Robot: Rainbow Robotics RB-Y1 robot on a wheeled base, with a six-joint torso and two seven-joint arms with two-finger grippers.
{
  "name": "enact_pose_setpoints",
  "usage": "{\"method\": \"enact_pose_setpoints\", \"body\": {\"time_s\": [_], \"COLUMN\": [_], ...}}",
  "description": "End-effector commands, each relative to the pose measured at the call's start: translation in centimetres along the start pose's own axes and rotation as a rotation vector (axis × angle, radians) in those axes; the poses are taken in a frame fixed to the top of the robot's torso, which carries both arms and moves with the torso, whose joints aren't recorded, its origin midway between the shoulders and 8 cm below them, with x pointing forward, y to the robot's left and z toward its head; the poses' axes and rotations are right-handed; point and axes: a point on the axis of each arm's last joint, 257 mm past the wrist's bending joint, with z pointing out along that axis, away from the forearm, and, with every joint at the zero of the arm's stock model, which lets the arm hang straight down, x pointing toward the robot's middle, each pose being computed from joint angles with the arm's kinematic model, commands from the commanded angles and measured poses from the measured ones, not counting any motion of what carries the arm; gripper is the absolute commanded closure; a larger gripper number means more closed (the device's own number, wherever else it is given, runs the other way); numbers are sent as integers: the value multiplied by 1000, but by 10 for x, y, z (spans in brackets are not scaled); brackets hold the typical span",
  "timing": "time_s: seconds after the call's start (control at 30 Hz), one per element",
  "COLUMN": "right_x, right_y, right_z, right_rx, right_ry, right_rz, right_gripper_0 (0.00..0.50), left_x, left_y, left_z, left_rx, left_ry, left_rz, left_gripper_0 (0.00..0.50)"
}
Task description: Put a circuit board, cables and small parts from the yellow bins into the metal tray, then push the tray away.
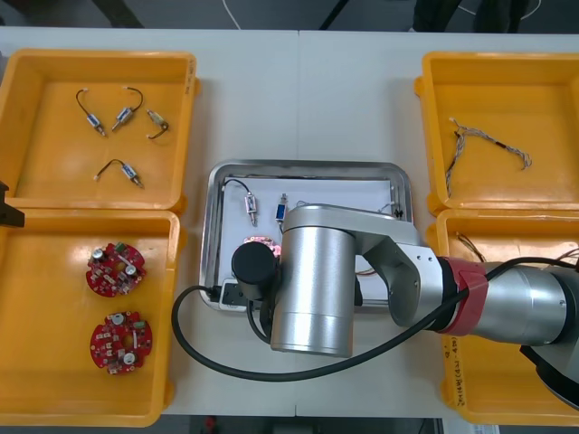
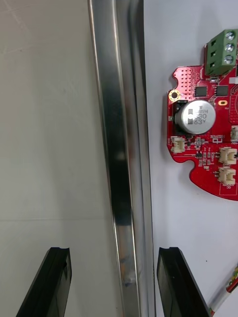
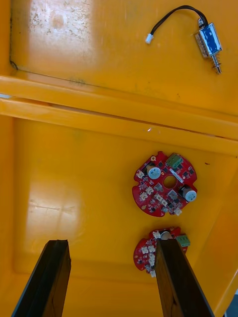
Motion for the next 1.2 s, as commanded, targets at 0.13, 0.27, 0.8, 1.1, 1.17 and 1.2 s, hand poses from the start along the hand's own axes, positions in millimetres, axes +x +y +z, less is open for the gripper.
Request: {"method": "enact_pose_setpoints", "body": {"time_s": [0.13, 0.27, 0.8, 1.1, 1.17, 1.2], "right_x": [-12, -9, 9, 12, 13, 12], "right_y": [-3, -6, -17, -21, -21, -21], "right_z": [0, 2, 8, 11, 11, 11], "right_rx": [36, 53, 73, 105, 106, 105], "right_ry": [-29, -25, 5, 15, 17, 15], "right_rz": [-70, -74, -71, -77, -79, -81], "right_gripper_0": [0, 0, 0, 0, 0, 0], "left_x": [-5, -5, -5, -5, -5, -5], "left_y": [13, 13, 13, 13, 13, 13], "left_z": [-16, -16, -16, -16, -16, -16], "left_rx": [-44, -44, -44, -44, -44, -44], "left_ry": [-30, -30, -30, -30, -30, -30], "left_rz": [86, 86, 86, 86, 86, 86], "left_gripper_0": [0, 0, 0, 0, 0, 0]}}
